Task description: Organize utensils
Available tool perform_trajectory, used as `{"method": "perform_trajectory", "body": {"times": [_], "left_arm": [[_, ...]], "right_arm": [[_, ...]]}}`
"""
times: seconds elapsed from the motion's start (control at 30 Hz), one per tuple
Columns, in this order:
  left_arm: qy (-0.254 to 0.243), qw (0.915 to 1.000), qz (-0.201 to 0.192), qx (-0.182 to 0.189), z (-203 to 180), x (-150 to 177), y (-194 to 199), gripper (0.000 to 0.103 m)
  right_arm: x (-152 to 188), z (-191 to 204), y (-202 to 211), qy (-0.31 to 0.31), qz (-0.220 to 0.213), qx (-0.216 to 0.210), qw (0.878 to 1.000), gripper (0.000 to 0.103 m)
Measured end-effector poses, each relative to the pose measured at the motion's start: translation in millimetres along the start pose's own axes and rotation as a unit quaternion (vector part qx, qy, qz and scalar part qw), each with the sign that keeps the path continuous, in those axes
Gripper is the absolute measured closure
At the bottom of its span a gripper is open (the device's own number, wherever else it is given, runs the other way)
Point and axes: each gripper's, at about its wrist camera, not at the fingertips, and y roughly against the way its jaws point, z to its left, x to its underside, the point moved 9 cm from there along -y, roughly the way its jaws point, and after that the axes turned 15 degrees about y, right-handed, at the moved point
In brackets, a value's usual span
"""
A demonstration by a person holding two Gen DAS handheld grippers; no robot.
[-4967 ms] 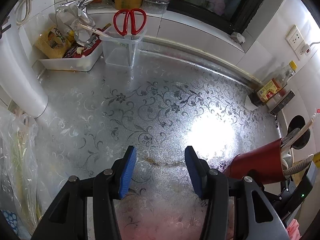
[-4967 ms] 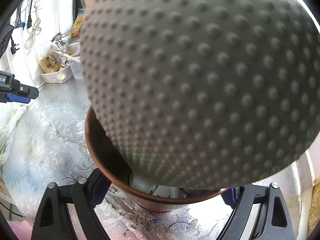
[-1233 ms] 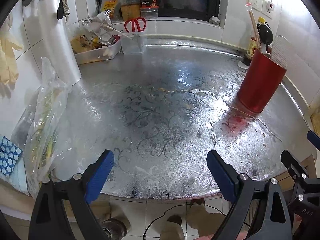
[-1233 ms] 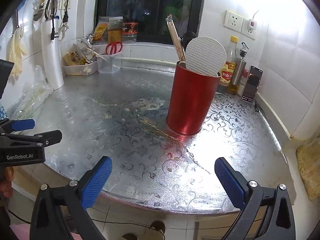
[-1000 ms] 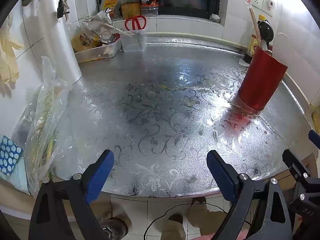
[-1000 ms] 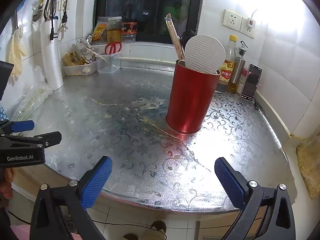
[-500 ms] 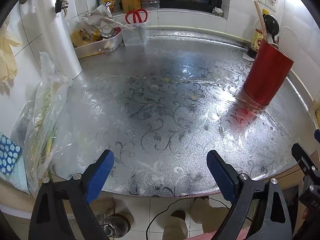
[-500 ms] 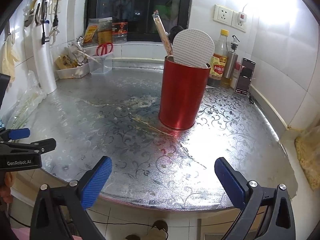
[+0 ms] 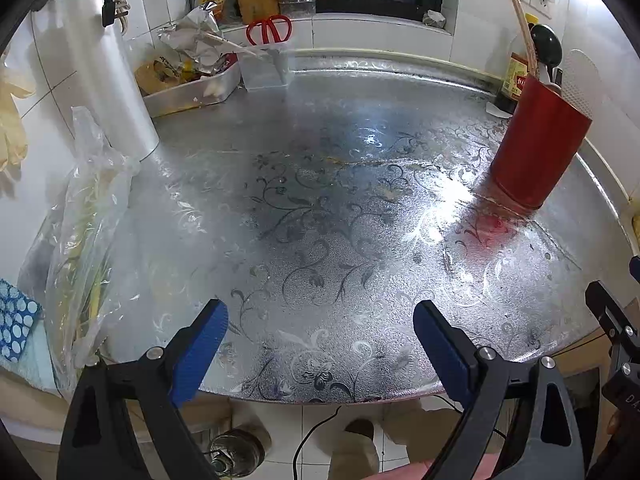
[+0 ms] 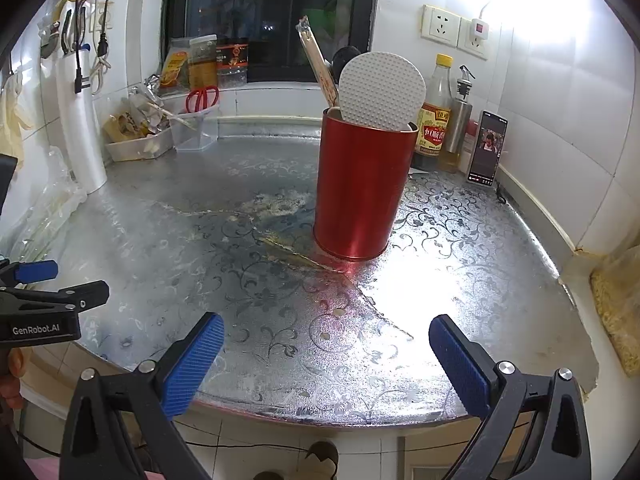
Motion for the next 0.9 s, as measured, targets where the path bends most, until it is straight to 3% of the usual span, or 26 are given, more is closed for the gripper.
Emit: {"method": "perform_trajectory", "body": {"times": [0.9], "left_arm": [[-0.012,0.9999,0.006,0.01,-10,-4,-11,0.009]], "right_arm": [[1,-3,-9,-0.003,0.01,0.009,1.0,0.0]]}}
